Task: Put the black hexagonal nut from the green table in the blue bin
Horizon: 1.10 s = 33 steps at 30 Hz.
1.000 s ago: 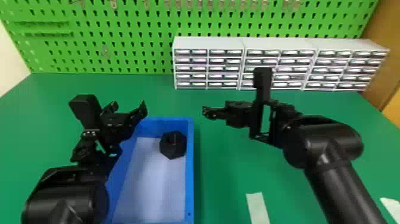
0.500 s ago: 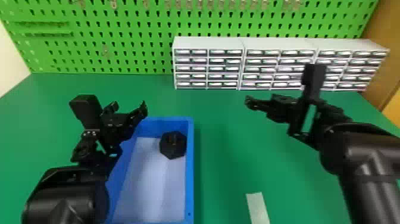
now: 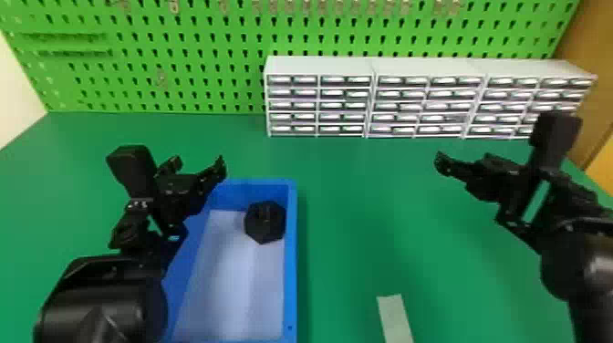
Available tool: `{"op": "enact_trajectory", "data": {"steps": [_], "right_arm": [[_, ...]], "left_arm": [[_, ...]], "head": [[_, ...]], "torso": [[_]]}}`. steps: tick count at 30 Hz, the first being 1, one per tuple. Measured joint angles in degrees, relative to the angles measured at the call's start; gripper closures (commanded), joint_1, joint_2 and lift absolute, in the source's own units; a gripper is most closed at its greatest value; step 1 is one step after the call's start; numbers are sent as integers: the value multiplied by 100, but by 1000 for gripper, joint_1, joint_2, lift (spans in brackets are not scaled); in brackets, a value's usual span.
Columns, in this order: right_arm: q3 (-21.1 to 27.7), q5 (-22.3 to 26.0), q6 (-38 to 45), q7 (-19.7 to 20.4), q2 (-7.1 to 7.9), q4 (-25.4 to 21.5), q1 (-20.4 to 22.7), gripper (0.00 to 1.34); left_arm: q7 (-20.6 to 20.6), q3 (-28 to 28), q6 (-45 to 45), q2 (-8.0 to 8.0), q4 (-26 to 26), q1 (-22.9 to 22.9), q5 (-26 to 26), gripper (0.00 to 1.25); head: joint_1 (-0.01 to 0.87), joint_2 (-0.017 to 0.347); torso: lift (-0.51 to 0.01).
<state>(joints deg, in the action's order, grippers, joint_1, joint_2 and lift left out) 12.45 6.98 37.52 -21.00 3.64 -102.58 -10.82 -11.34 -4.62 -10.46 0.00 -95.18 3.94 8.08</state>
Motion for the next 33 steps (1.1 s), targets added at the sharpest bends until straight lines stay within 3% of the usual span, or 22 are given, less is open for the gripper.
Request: {"op": "enact_trajectory", "data": {"steps": [14,25,33], "right_arm": [[304,-387,-1252,18,-85,-61,725,110],[532,-883,-2313,35,-334,-60,1319,108],[557,-1098,-2506,35,-355,-25,1558,107]], "left_arm": [[0,-1,0,0,0,-1,-4,328],[0,-4,0,0,0,-8,0,329],[0,-5,0,0,0,-7,7,329]], "head": [[686,51],[686,51],[686,51]], "torso": [[-97],[-97],[-97]]}}
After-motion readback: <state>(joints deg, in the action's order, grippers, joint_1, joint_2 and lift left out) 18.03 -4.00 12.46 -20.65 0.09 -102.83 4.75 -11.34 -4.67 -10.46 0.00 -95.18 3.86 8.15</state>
